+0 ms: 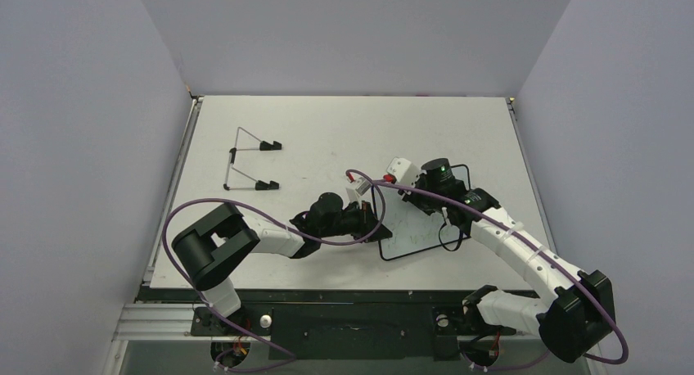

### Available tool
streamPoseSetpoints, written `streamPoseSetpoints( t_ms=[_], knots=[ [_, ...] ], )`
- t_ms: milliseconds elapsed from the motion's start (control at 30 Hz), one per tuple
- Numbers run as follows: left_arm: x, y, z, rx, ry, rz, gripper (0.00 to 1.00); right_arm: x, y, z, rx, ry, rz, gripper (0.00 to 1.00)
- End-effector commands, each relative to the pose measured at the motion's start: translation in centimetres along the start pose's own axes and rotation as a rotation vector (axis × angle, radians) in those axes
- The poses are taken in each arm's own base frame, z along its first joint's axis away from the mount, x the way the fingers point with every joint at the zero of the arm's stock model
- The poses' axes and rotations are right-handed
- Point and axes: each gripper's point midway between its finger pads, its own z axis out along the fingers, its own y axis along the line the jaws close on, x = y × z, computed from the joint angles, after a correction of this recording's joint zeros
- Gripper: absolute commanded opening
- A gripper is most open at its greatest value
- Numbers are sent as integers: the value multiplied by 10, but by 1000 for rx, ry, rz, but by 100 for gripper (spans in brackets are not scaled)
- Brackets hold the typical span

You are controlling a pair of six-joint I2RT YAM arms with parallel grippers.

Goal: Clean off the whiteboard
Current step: Erase the whiteboard at the center of the board.

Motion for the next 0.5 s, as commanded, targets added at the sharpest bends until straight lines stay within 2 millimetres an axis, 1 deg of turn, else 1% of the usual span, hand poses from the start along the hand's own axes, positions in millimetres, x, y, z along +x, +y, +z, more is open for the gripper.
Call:
streamPoseSetpoints(
  t_ms=[0, 33, 67, 100, 133, 167, 233, 267, 333, 367, 400, 433, 467],
  knots=[
    [-1, -11, 3, 53, -6, 57, 0, -10, -15, 0, 79, -39, 37, 0],
    [-1, -11, 3, 53, -5, 57, 0, -7, 1, 2, -11, -30, -14, 0],
    [0, -10, 3, 52, -4, 56, 0, -8, 9, 1, -56, -32, -47, 0],
    [0, -11, 3, 53, -4, 57, 0, -1, 29, -1, -164, -19, -110, 0],
    [0, -11, 2, 53, -4, 57, 0, -3, 36, -3, -201, -30, -140, 0],
    [0, -11, 2, 53, -5, 58, 0, -3, 48, -5, -267, -37, -184, 0],
    [0, -10, 2, 50, -6, 58, 0, -1, 57, -6, -317, -36, -215, 0],
    [0, -10, 2, 50, -6, 58, 0, -2, 57, -6, -315, -35, -213, 0],
    [1, -10, 2, 51, -5, 55, 0, -3, 44, 0, -236, -22, -165, 0],
    [1, -10, 2, 50, -6, 52, 0, -6, 30, 3, -158, -18, -124, 0],
    [1, -10, 2, 51, -7, 53, 0, -4, 22, 5, -109, -10, -89, 0],
    [1, -9, 2, 51, -7, 52, 0, -7, 4, 6, -9, -12, -33, 0],
    [1, -9, 2, 51, -7, 51, 0, -5, -5, 6, 32, -6, -6, 0]
  ],
)
